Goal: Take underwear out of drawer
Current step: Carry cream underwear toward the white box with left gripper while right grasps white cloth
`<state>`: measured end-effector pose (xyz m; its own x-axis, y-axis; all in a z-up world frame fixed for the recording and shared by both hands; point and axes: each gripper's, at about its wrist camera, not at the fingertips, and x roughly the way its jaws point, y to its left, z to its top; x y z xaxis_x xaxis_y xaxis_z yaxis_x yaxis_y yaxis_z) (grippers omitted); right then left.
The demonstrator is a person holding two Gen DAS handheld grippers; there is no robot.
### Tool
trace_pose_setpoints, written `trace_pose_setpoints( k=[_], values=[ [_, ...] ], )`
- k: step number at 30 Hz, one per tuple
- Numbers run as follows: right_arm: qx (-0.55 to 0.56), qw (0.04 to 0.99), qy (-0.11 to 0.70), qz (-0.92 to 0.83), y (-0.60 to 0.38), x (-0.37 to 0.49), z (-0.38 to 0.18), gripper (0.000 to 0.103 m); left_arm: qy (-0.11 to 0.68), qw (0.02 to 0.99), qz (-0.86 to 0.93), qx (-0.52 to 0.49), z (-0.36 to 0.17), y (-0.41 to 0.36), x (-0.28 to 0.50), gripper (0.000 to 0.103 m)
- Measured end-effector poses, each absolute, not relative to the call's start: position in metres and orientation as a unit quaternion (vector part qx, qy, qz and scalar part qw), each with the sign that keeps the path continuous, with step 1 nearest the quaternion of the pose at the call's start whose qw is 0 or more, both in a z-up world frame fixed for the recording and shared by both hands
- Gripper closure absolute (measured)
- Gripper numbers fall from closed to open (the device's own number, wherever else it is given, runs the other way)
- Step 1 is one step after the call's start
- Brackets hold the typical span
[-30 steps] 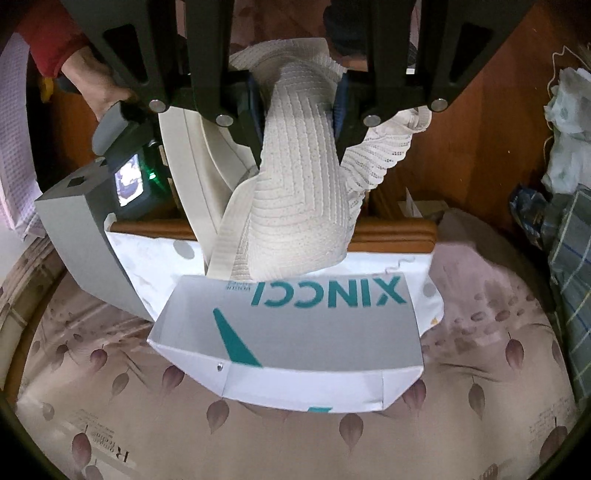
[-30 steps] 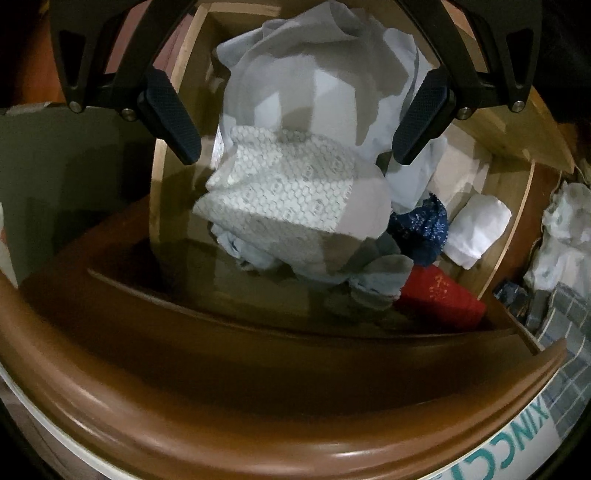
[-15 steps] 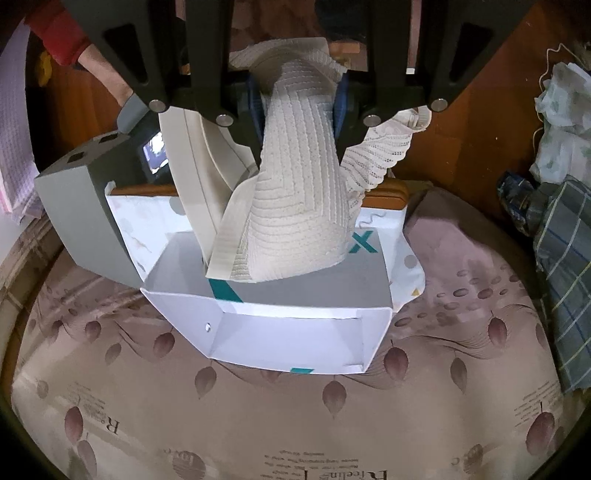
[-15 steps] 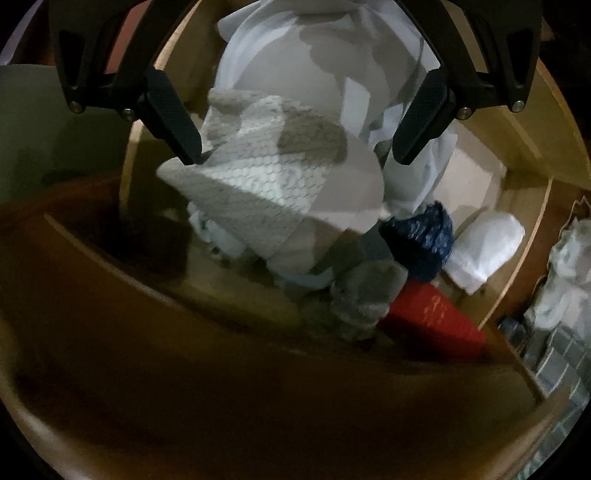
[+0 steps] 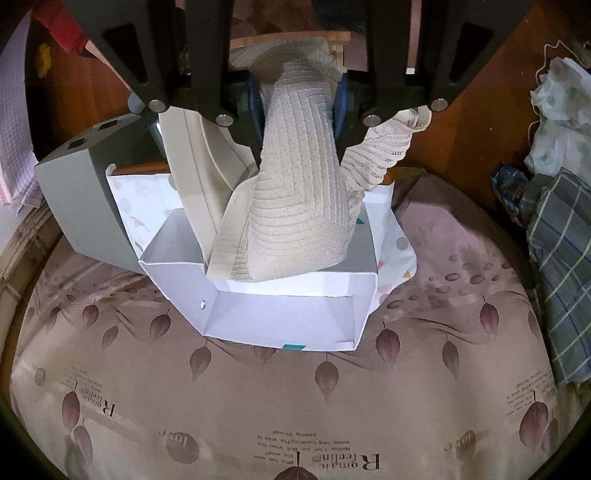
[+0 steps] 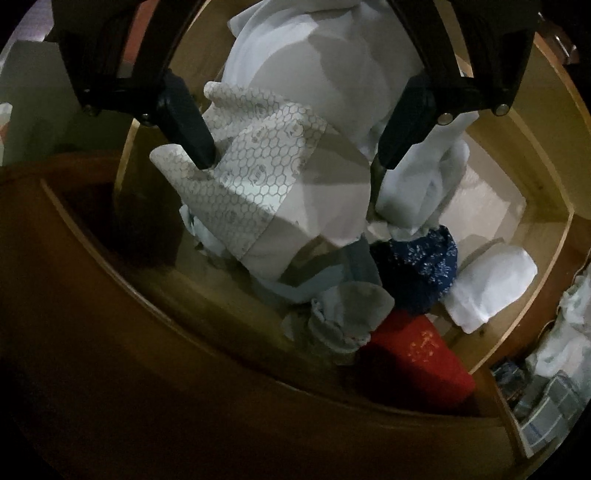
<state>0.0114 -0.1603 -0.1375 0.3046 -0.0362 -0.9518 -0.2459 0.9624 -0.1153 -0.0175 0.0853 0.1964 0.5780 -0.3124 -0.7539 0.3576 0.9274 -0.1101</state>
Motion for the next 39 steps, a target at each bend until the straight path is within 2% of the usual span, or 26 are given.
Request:
trace_pose_setpoints(
  k=[7,13,18,25,30,38,39],
  values=[
    [-0.046,0.792,0.606,0.054,-0.172,0.013,-0.142,0.016,0.423,0.885,-0.193,0.023,0.193,0.09,-0.015,0.072],
    [-0.059,0.784,0.615,0.056,-0.167,0.018,-0.149,0.019,0.425,0.883,-0.199,0.024,0.194,0.09,-0.013,0.072],
    [-0.115,0.771,0.624,0.056,-0.152,0.023,-0.156,0.02,0.416,0.885,-0.208,0.031,0.202,0.087,-0.016,0.072],
    [-0.121,0.758,0.639,0.046,-0.148,0.023,-0.159,0.021,0.419,0.88,-0.22,0.031,0.201,0.082,-0.02,0.072],
    [-0.045,0.739,0.67,0.048,-0.17,0.02,-0.162,0.021,0.425,0.877,-0.222,0.036,0.196,0.08,-0.02,0.072],
    [-0.003,0.684,0.727,0.064,-0.178,0.008,-0.178,0.02,0.424,0.877,-0.223,0.029,0.197,0.084,-0.018,0.072],
    [0.001,0.675,0.735,0.064,-0.177,0.006,-0.186,0.023,0.424,0.878,-0.222,0.029,0.198,0.085,-0.018,0.072]
  ],
)
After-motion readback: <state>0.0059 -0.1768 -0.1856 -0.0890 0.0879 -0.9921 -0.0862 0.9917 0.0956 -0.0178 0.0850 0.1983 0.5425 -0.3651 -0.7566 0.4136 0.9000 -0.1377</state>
